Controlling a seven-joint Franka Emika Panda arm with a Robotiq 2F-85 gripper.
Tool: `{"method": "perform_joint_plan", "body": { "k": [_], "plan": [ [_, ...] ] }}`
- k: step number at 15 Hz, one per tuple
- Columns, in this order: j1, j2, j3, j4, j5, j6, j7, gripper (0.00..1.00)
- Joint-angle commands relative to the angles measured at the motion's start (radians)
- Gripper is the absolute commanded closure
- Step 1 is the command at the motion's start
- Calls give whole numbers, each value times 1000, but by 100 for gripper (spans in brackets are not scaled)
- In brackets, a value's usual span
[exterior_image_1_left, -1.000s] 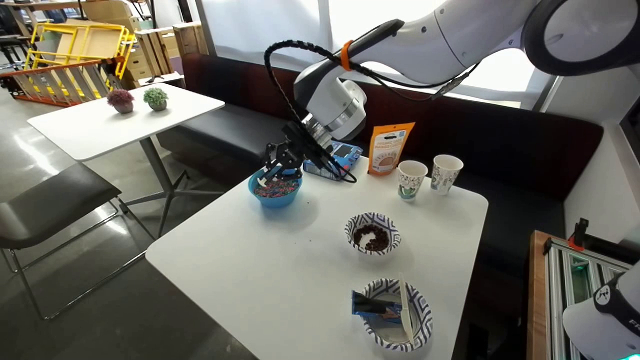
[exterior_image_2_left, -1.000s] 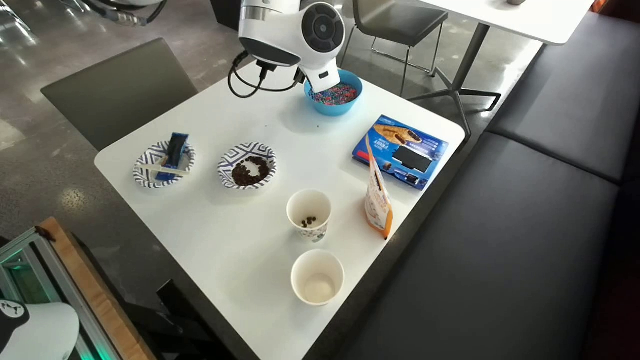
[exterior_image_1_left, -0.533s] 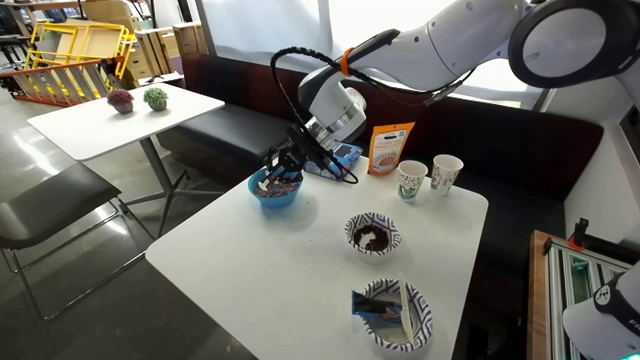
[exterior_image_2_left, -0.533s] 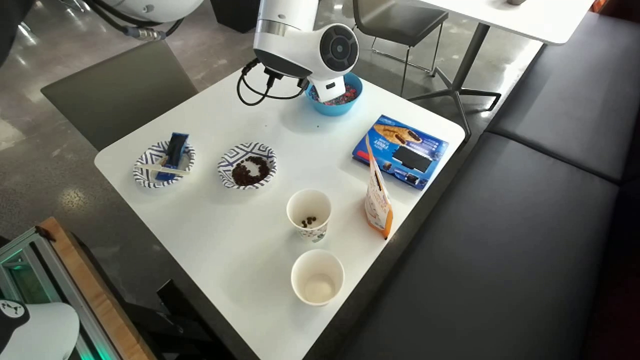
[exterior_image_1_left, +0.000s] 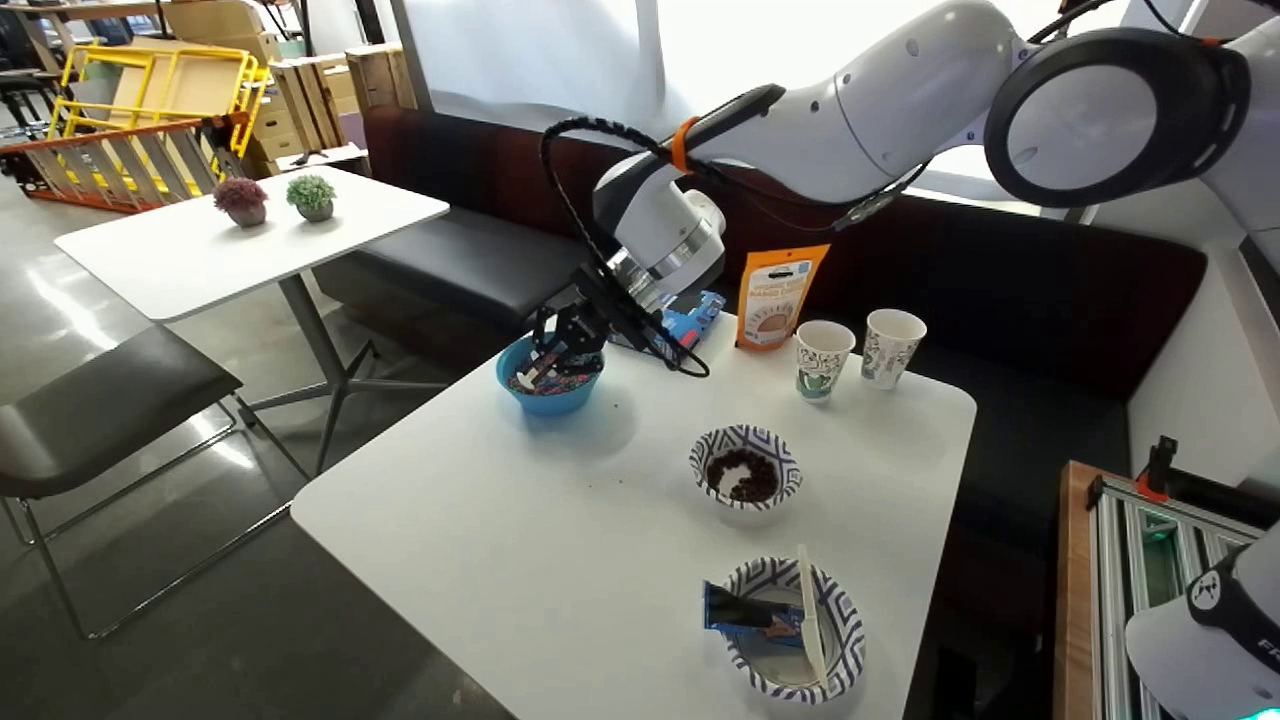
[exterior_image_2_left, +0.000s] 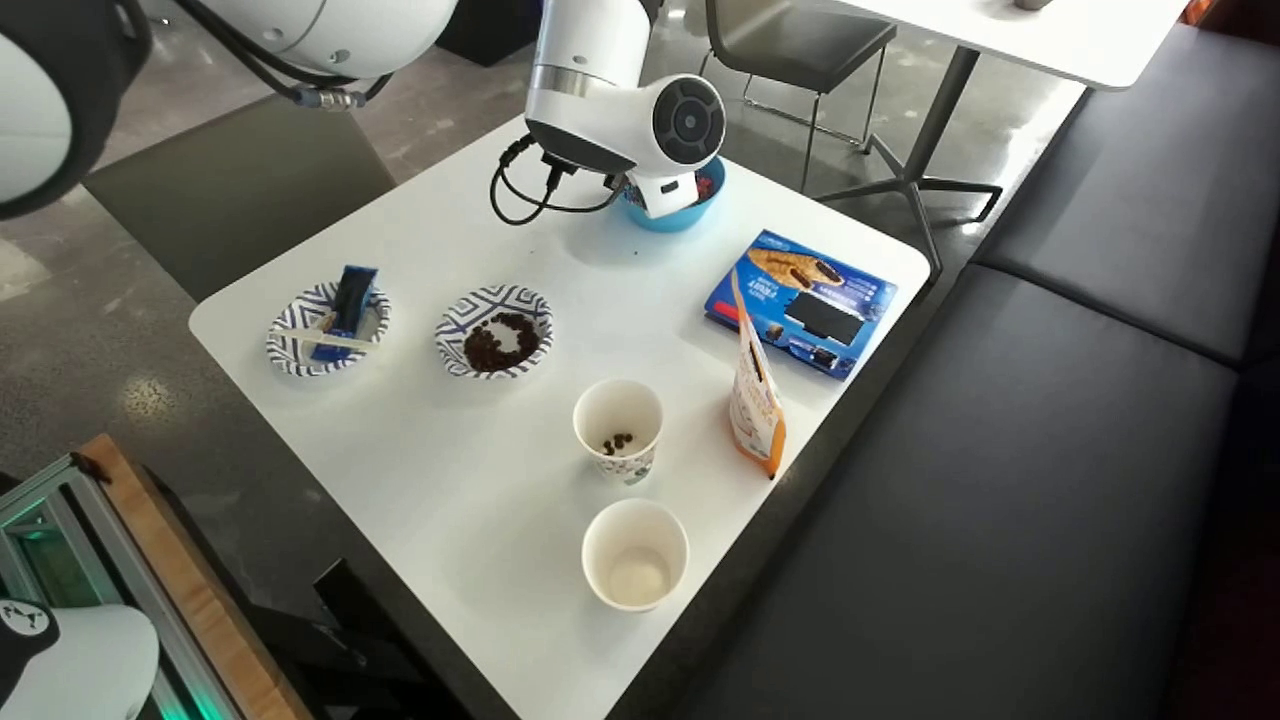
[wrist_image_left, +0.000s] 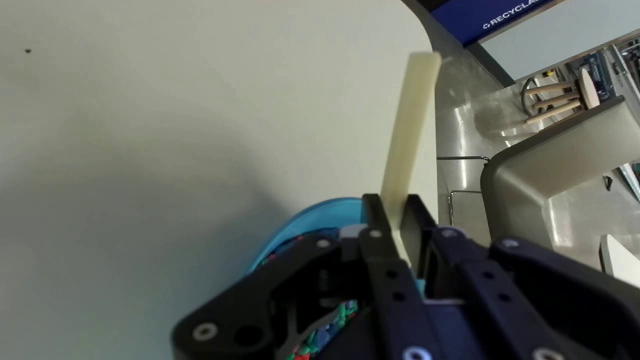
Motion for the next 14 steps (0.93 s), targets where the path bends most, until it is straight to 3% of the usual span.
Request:
{"method": "perform_joint_plan", "body": {
  "k": [1, 14],
  "plan": [
    [26, 54, -32, 64, 10, -24, 9, 96],
    [112, 53, -117, 72, -60, 53, 96, 96]
  ]
}}
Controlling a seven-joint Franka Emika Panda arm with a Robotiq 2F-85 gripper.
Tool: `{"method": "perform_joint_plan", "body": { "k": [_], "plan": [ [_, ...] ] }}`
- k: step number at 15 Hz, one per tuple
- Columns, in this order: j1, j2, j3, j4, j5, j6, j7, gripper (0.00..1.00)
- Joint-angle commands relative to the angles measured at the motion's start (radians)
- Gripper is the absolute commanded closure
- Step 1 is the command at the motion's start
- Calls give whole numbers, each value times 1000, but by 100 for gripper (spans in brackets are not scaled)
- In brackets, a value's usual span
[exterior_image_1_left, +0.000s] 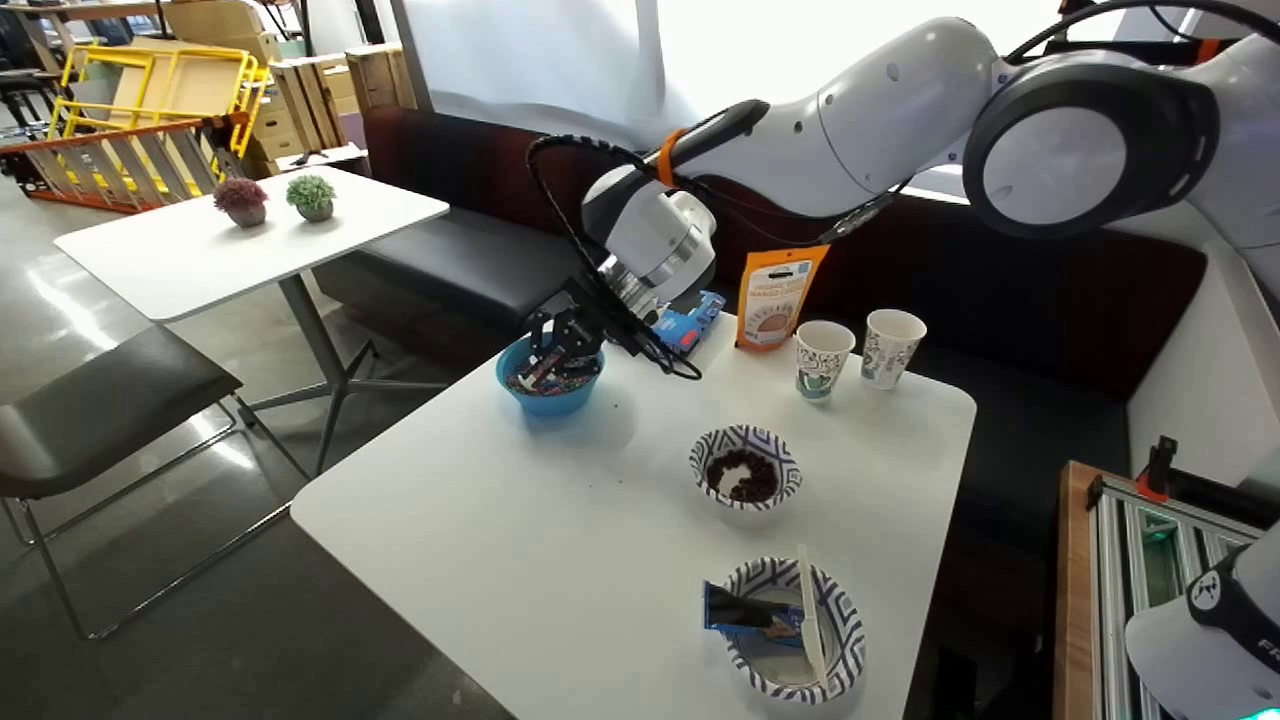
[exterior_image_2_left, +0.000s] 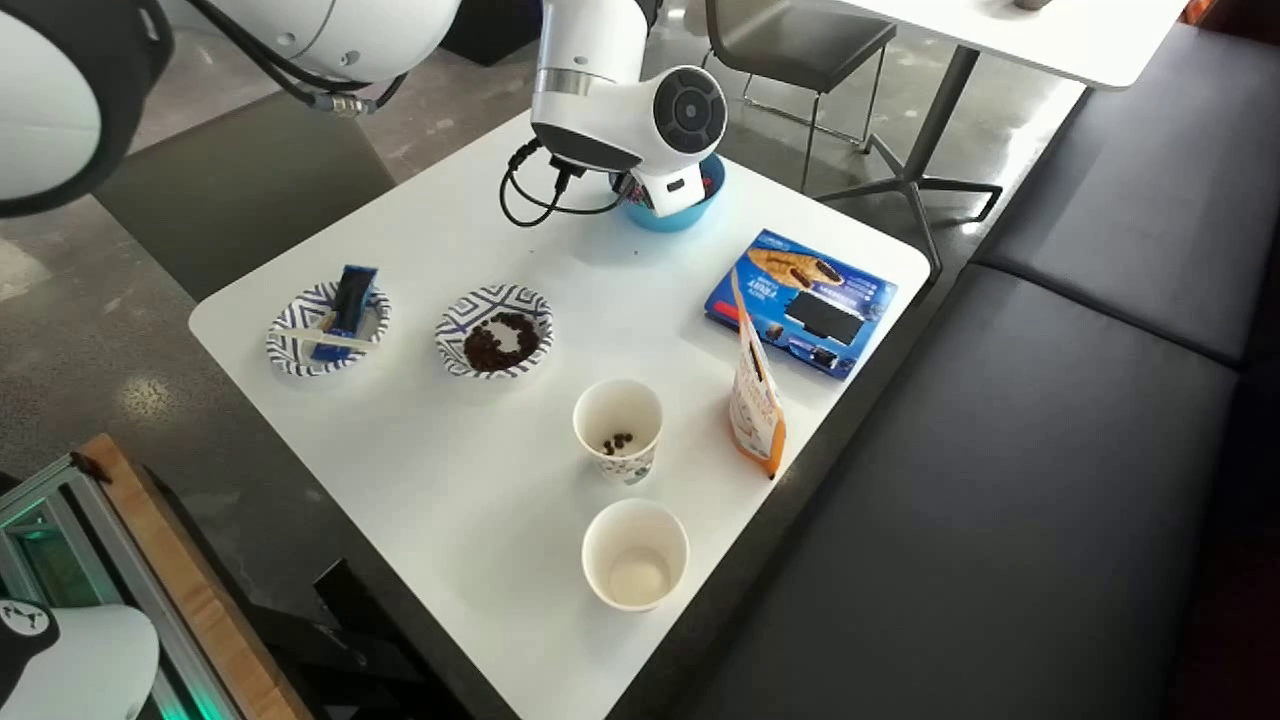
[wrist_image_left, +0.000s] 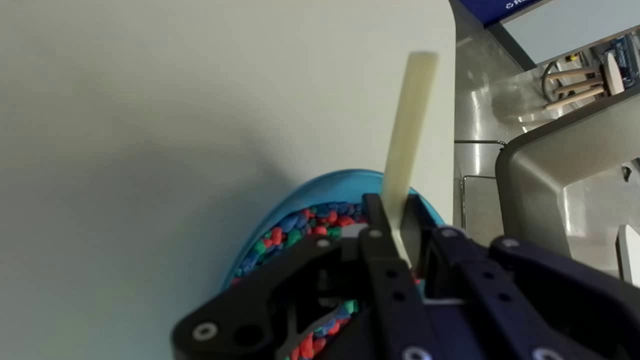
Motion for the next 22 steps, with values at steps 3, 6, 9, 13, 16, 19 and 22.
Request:
{"method": "perform_joint_plan", "body": {
  "k": [3, 6, 9, 13, 16, 19, 22],
  "plan": [
    [59, 9, -47, 8, -68, 72, 89, 96],
    [77, 2, -59, -3, -104, 116, 121, 96],
    [90, -4, -69, -15, -146, 160, 159, 96],
    [107, -11, -76, -27, -194, 202, 202, 96],
    [120, -14, -85, -37, -232, 232, 239, 96],
    [134, -15, -98, -47, -273, 264, 277, 96],
    [137, -19, -94, -56, -298, 279, 301, 96]
  ]
}}
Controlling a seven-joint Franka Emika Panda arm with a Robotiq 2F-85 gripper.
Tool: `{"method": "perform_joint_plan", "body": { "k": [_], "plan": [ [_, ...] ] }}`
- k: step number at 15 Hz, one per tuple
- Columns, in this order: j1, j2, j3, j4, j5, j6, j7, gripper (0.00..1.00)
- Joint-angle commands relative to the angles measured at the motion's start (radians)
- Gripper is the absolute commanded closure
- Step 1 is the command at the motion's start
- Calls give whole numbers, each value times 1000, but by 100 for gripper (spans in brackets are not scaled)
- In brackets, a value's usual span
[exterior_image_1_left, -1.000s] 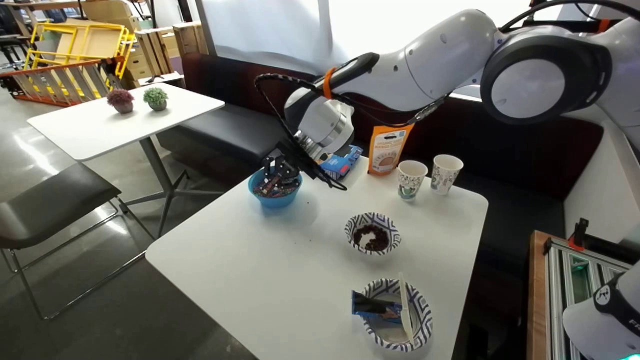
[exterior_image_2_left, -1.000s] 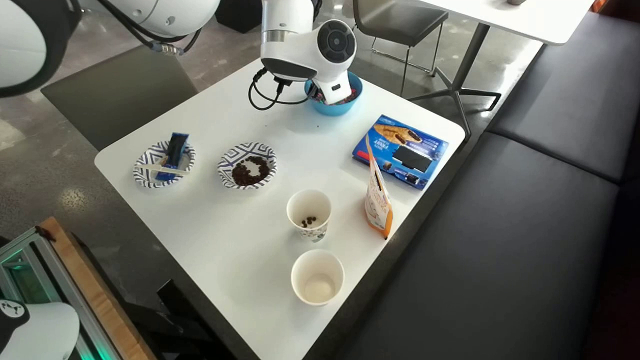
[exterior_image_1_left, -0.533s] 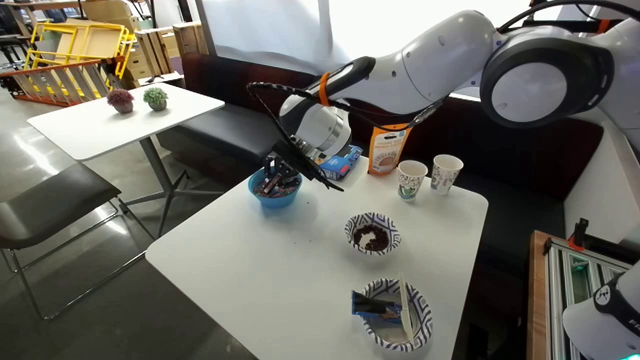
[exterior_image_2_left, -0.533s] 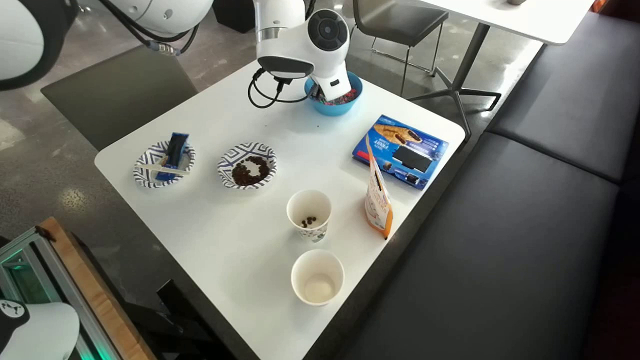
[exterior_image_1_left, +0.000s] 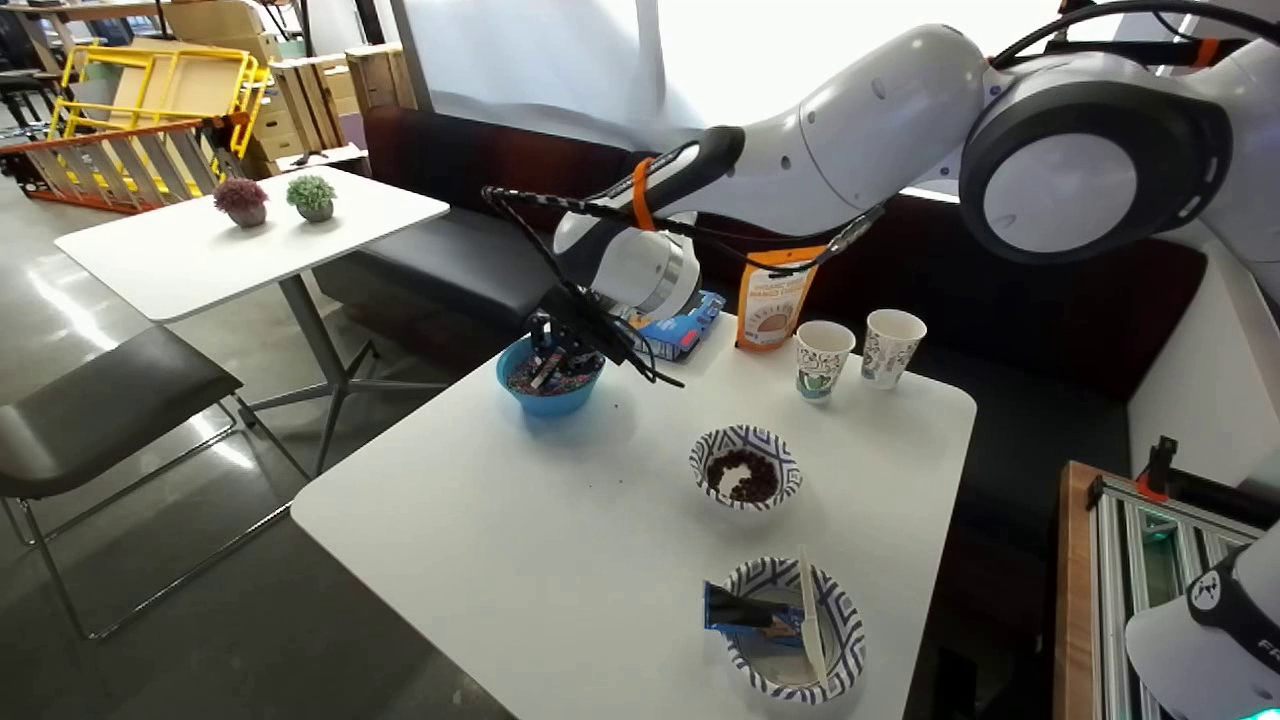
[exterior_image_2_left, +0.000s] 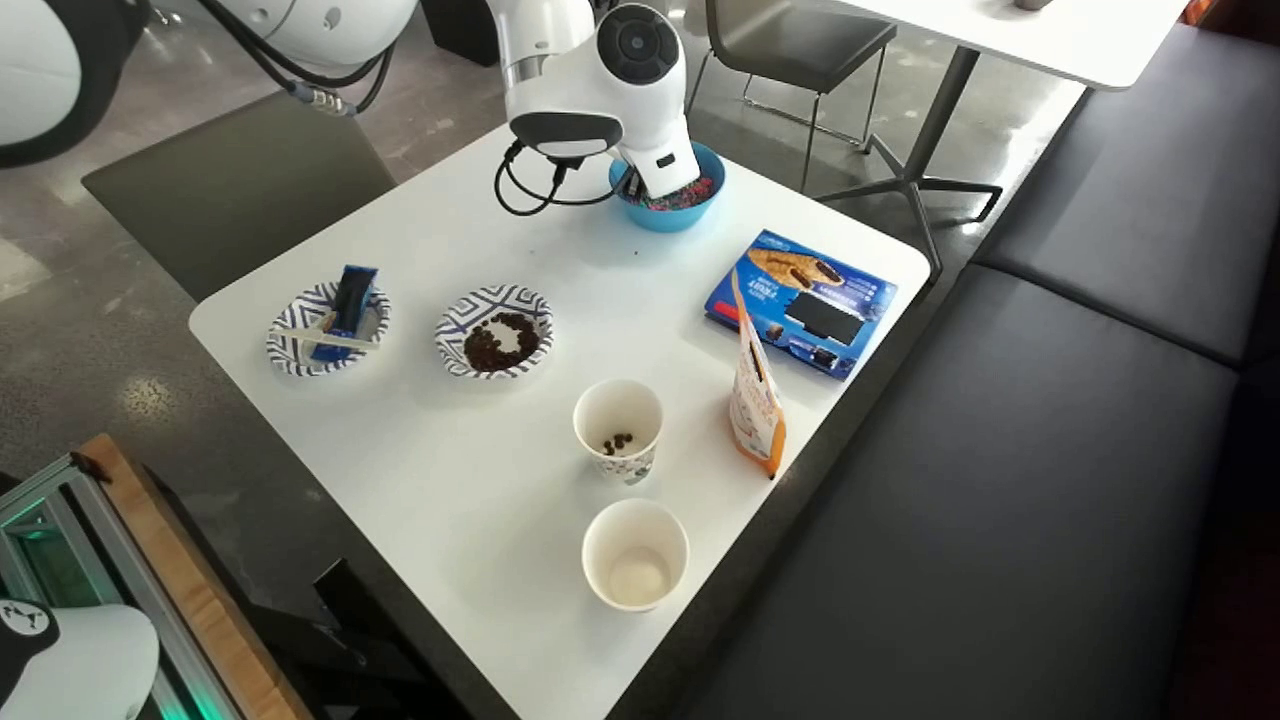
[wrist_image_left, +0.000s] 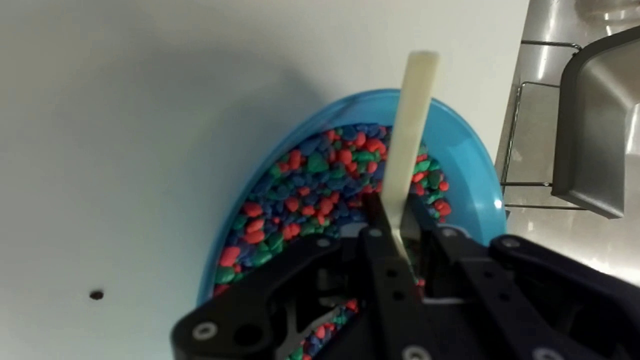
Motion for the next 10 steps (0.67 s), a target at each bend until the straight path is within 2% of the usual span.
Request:
{"method": "perform_joint_plan", "body": {
  "k": [1, 10],
  "plan": [
    [19, -20, -11, -41, -51, 35, 57, 96],
    [84, -54, -52, -100, -171, 120, 157, 96]
  ]
}}
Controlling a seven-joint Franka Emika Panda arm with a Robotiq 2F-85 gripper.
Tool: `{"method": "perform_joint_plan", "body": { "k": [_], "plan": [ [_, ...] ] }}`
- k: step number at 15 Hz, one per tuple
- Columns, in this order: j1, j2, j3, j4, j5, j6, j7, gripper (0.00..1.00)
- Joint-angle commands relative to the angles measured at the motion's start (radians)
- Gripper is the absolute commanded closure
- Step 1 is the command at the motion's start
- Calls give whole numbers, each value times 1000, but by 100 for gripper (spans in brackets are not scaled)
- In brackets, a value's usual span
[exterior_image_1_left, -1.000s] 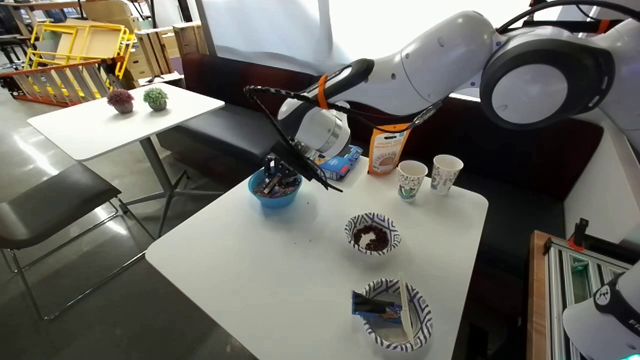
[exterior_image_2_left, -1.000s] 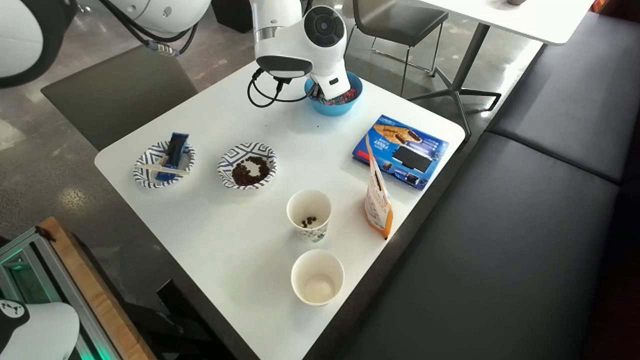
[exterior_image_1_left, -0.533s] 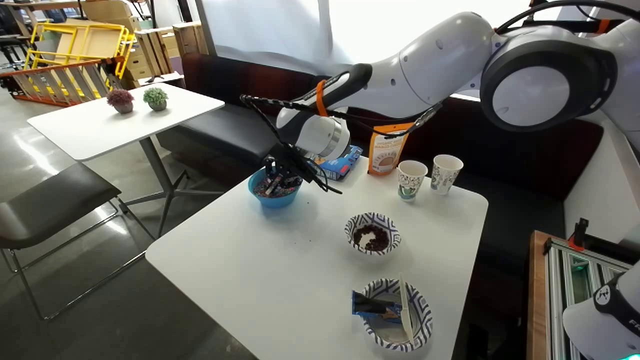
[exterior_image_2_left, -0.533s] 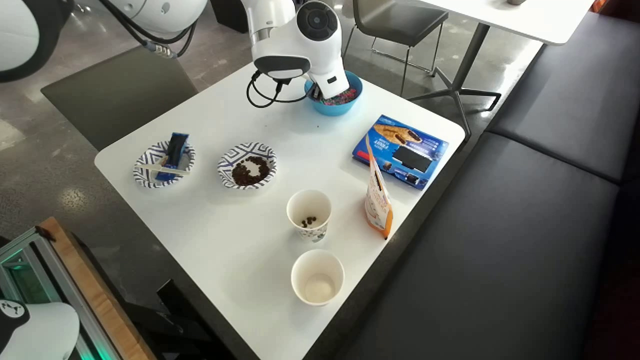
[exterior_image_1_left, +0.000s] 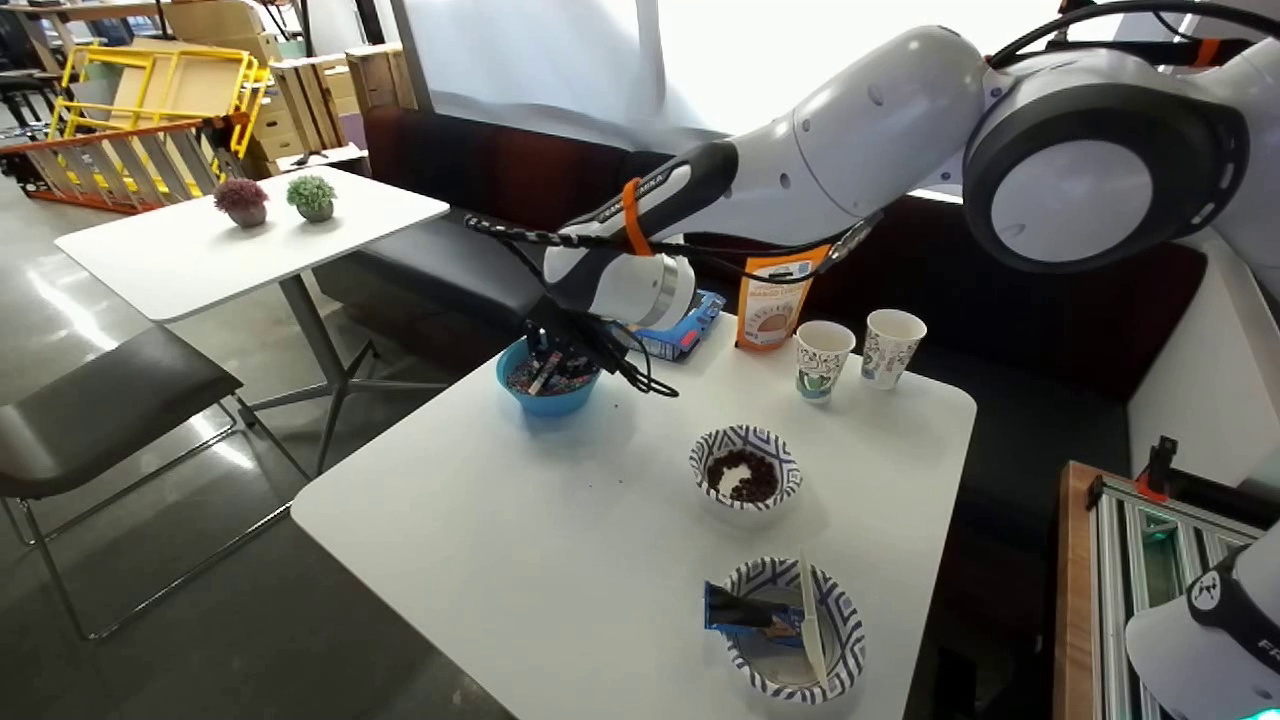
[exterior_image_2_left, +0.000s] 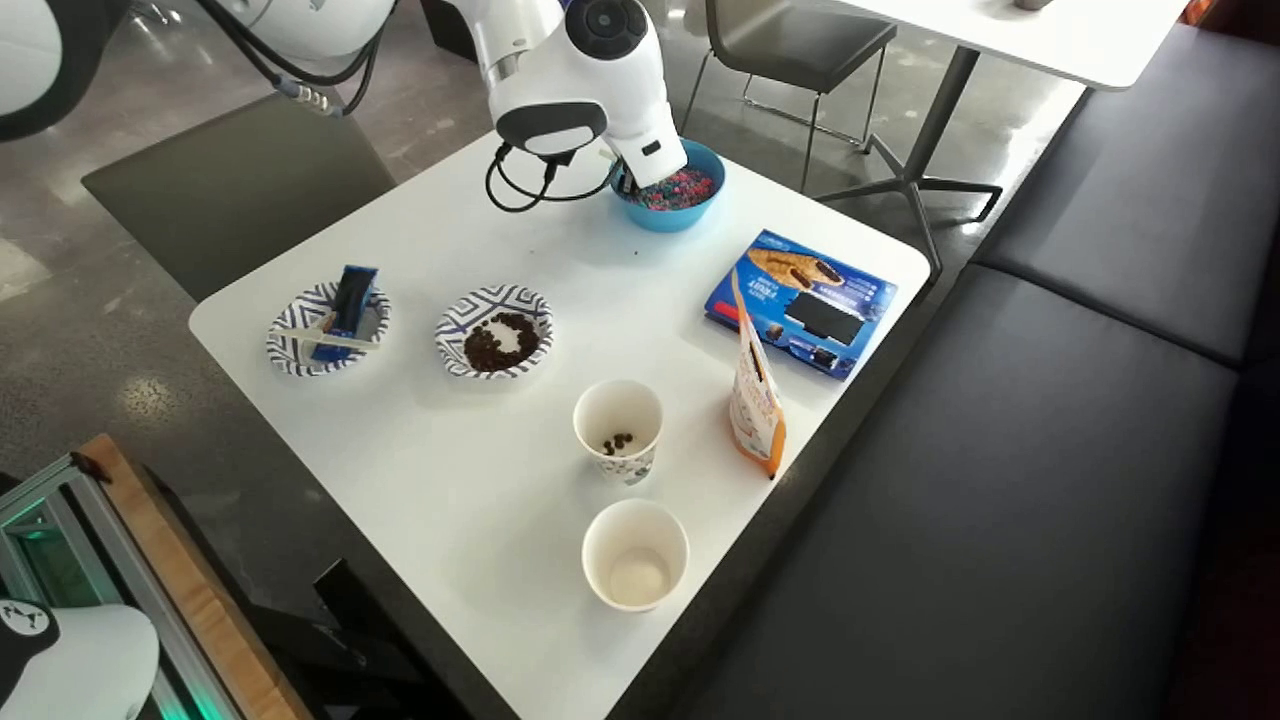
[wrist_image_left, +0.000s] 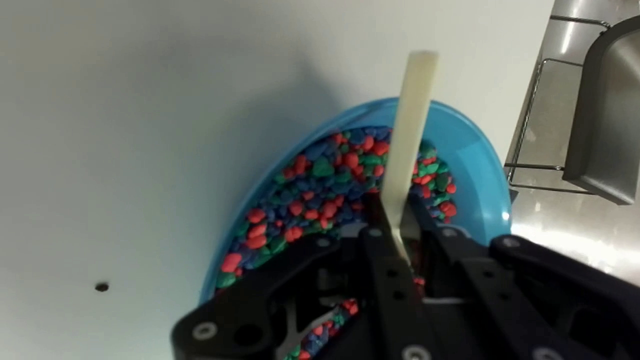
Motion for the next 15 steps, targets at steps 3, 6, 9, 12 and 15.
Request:
{"method": "perform_joint_plan", "body": {
  "k": [3, 6, 9, 12, 15],
  "plan": [
    [43, -65, -38, -99, -104, 61, 83, 96],
    [49, -84, -46, -123, -153, 69, 109, 96],
    [48, -99, -50, -141, -199, 61, 132, 96],
    [49, -112, -57, -157, -255, 61, 158, 96],
    [48, -120, -62, -169, -316, 63, 181, 96]
  ]
}}
